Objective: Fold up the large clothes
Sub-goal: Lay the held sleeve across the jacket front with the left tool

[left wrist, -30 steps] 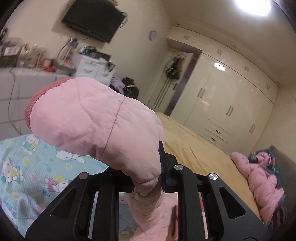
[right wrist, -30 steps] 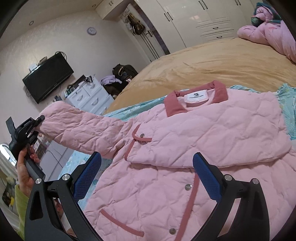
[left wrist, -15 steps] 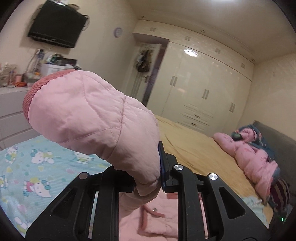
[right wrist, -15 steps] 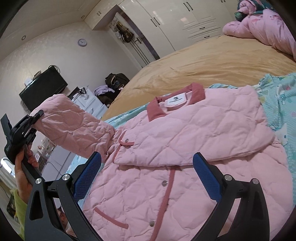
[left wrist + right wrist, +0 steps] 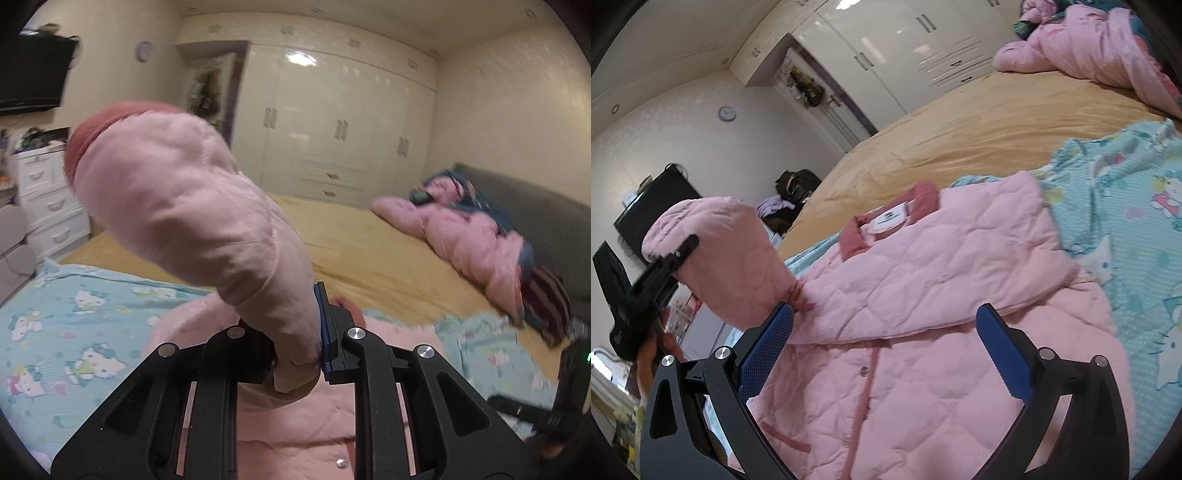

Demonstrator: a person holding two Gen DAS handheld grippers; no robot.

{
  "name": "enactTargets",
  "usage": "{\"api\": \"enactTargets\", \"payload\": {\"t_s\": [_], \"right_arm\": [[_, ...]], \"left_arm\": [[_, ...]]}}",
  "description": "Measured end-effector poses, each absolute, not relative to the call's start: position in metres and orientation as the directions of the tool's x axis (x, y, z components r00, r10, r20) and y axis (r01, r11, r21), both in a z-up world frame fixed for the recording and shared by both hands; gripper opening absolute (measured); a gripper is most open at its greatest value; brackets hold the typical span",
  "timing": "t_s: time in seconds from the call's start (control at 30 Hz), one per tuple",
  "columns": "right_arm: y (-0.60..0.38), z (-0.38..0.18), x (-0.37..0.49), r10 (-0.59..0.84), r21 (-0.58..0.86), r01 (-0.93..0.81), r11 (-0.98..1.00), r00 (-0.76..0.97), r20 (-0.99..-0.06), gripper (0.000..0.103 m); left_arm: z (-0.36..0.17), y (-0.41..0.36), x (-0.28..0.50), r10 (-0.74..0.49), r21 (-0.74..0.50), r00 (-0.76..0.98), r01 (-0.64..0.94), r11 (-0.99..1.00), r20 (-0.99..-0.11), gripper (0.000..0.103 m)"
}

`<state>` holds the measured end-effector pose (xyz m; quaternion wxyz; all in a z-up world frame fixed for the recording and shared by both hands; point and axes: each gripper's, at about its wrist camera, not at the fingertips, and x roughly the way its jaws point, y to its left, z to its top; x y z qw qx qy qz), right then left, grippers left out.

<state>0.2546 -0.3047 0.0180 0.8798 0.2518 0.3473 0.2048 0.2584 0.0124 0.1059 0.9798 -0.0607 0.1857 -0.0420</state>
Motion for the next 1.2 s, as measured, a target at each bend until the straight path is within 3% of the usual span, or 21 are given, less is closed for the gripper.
{"api": "enactTargets", "payload": {"t_s": [0.33,0.67,0.8,0.9,0.97,1.1,1.17,1.2], "right_arm": [[-0.360,0.002,0.253,0.457,0.603,-0.060,0.796,0.712,-0.533,0.099],[-0.381,-0.013,0.255,0.407,0.613,0.027,0.790,0.725,-0.556,0.099],[-0.382,-0.019,0.259,0.410,0.613,0.032,0.789,0.716,-0.565,0.099],[-0.379,-0.023,0.263,0.433,0.630,0.028,0.776,0.703,-0.564,0.099],[-0.378,-0.026,0.265,0.452,0.647,0.026,0.762,0.694,-0.560,0.099],[-0.370,-0.030,0.270,0.488,0.672,0.024,0.740,0.669,-0.561,0.099],[-0.364,-0.031,0.273,0.502,0.678,0.020,0.735,0.656,-0.564,0.099],[-0.362,-0.031,0.274,0.507,0.678,0.016,0.735,0.651,-0.564,0.099]], "left_arm": [[0.038,-0.063,0.281,-0.202,-0.013,0.839,0.227,0.974,-0.506,0.012],[-0.036,-0.108,0.277,-0.123,0.184,0.762,0.304,0.935,-0.635,0.015],[-0.053,-0.120,0.268,-0.074,0.289,0.760,0.332,0.898,-0.645,0.019],[-0.058,-0.126,0.265,-0.065,0.327,0.754,0.359,0.874,-0.654,0.033],[-0.060,-0.130,0.263,-0.080,0.319,0.745,0.378,0.869,-0.662,0.063],[-0.059,-0.134,0.252,-0.112,0.299,0.727,0.411,0.862,-0.677,0.074],[-0.054,-0.131,0.243,-0.183,0.232,0.690,0.462,0.856,-0.700,0.093],[-0.052,-0.129,0.240,-0.210,0.206,0.676,0.479,0.853,-0.706,0.093]]}}
